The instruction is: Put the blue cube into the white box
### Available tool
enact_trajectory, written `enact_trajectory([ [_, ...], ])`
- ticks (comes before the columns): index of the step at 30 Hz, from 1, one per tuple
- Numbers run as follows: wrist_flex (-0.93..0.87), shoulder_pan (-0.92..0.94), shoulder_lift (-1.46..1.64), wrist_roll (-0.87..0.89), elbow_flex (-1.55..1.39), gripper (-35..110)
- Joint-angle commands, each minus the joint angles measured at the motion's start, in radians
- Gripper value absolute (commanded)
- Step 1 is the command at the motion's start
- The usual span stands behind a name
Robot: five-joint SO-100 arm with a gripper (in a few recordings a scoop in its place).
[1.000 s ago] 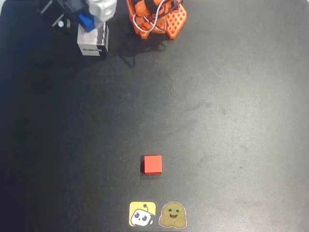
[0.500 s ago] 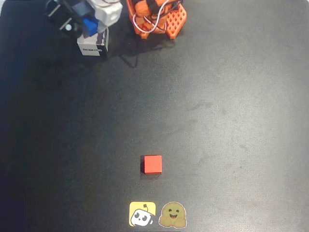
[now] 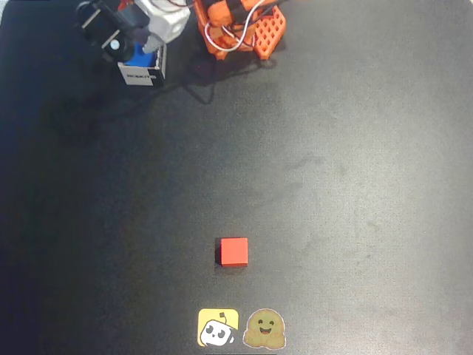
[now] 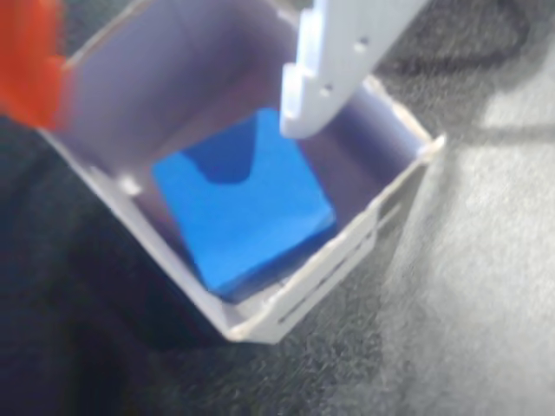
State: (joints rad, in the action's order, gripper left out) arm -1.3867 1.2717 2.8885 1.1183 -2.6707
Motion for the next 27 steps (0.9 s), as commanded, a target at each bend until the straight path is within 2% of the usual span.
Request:
enact_trajectory([
  [1, -0.005, 0.018, 0.008, 0.02, 0.002, 0],
  [8, 0.043, -0.023, 0.032, 0.005, 0.025, 0],
  [14, 0.127, -0.153, -0.17, 0.011, 0.152, 0],
  [20, 0.15, -0.403, -0.27, 0.081, 0.224, 0],
  [27, 0.114, -0.825, -0.241, 0.295, 0.222, 0],
])
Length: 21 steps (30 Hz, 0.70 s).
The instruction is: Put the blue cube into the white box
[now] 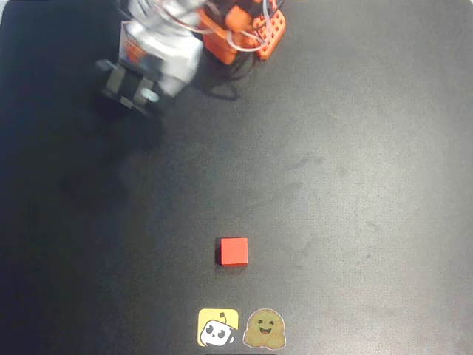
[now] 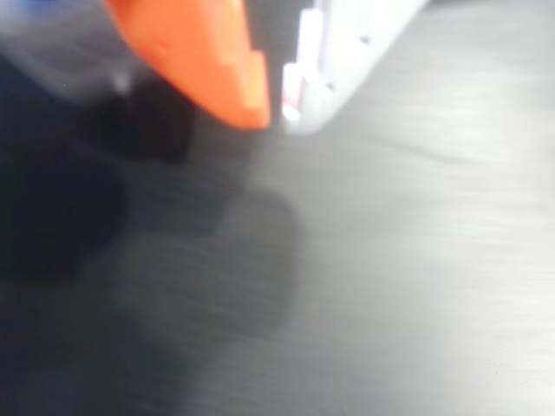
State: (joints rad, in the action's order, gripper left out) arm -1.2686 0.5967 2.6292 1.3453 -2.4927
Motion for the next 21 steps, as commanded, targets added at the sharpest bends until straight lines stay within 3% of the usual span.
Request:
enact_trajectory([
  [1, -0.006, -0.207, 0.018, 0.104, 0.046, 0],
  [8, -0.037, -0.436, 0.121, 0.167, 0.0, 0],
  [21, -0.158, -0.571, 0.534, 0.141, -0.184, 0],
])
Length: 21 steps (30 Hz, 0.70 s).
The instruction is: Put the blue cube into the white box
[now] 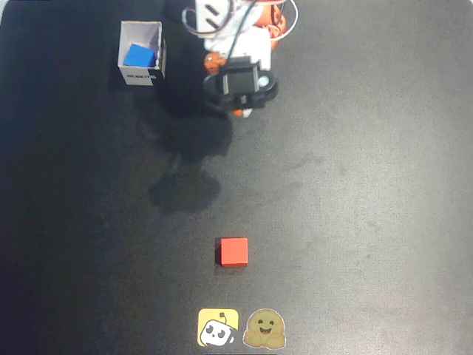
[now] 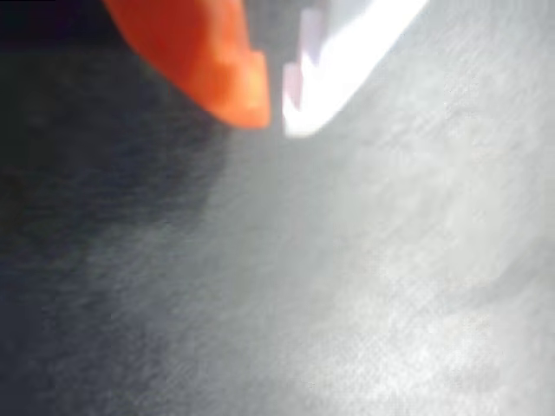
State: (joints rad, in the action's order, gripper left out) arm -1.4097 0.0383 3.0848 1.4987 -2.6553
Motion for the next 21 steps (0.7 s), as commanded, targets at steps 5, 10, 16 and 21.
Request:
enact_trajectory([
  [5, -0.014, -0.018, 0.112, -0.017, -0.078, 0],
  [10, 0.023, -0.015, 0.112, -0.003, -0.173, 0],
  [16, 0.08, -0.006, 0.112, -0.002, -0.282, 0],
  [21, 0.069, -0.005, 0.112, 0.028, -0.298, 0],
])
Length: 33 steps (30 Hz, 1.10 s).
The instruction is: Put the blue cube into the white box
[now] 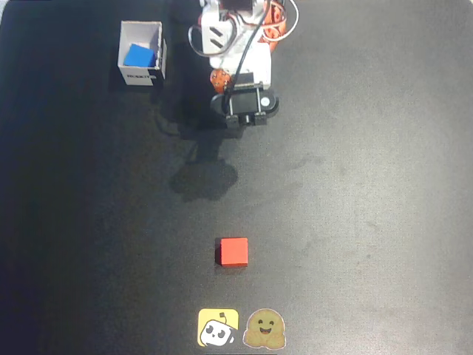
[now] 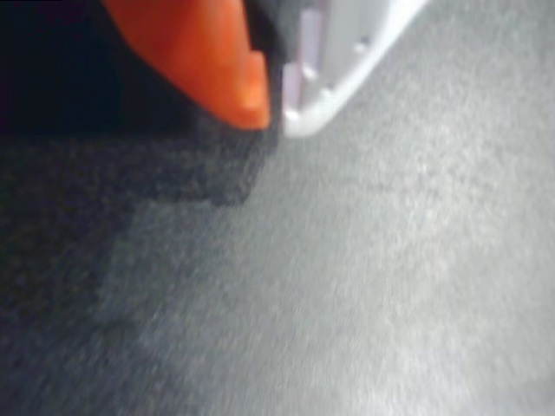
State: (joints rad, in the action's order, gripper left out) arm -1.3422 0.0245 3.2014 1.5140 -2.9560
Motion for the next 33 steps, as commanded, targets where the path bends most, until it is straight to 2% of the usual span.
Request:
enact_trajectory([
  [1, 0.0, 0.011, -0.005, 0.02, 0.003, 0],
  [33, -0.003, 0.025, -0.005, 0.04, 0.002, 0],
])
